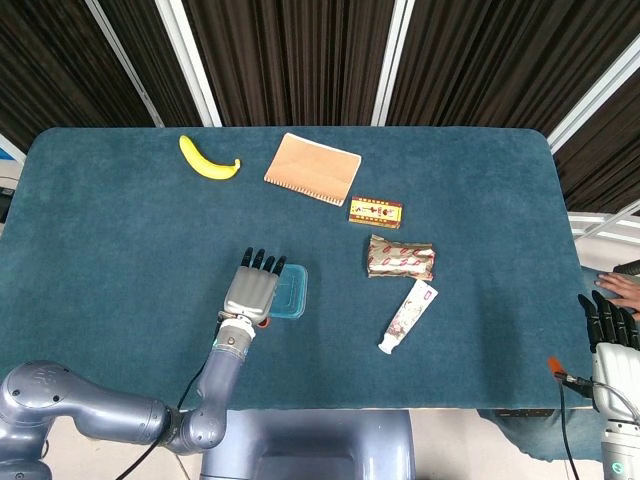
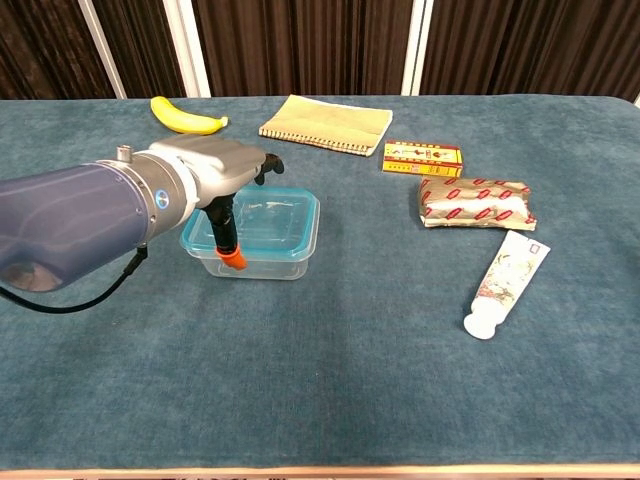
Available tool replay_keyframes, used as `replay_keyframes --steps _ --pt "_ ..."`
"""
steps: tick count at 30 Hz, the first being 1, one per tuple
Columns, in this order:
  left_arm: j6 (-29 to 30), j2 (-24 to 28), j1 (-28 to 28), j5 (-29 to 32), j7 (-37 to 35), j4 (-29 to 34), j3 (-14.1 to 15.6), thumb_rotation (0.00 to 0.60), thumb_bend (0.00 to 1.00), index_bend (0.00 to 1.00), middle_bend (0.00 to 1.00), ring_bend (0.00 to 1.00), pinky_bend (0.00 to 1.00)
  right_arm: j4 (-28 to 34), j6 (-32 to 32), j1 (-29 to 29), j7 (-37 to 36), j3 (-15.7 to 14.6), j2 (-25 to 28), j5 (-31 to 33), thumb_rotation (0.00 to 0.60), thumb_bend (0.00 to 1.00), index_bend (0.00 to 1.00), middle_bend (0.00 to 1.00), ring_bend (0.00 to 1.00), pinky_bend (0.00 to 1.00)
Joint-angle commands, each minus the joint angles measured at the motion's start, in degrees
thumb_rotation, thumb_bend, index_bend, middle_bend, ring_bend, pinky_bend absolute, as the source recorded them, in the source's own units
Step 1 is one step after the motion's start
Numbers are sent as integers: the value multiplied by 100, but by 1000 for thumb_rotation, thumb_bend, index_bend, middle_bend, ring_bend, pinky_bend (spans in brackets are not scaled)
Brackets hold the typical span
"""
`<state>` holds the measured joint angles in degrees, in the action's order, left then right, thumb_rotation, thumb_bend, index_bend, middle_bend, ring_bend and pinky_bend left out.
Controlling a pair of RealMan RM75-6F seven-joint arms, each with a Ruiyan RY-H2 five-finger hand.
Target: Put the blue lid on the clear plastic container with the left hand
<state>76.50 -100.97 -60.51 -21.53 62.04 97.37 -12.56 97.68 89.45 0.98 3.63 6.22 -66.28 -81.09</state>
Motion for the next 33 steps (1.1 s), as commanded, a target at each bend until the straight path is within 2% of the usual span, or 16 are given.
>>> replay_keyframes --steps 1,13,21,33 --pt "14 -6 8 -12 7 -4 -3 600 121 45 126 0 0 1 -1 0 2 0 0 0 600 268 52 0 0 0" --pt "106 -49 40 -49 74 -9 -24 600 121 45 133 0 0 2 -4 -1 4 0 -1 4 600 268 52 0 0 0" --pt "222 -47 70 -206 111 77 2 600 121 37 63 0 0 -4 -1 -2 7 -2 -4 -3 600 268 52 0 0 0" --pt "426 191 161 -602 242 806 227 600 134 37 76 0 0 -1 -6 -4 30 -7 -5 -4 600 268 51 0 0 0"
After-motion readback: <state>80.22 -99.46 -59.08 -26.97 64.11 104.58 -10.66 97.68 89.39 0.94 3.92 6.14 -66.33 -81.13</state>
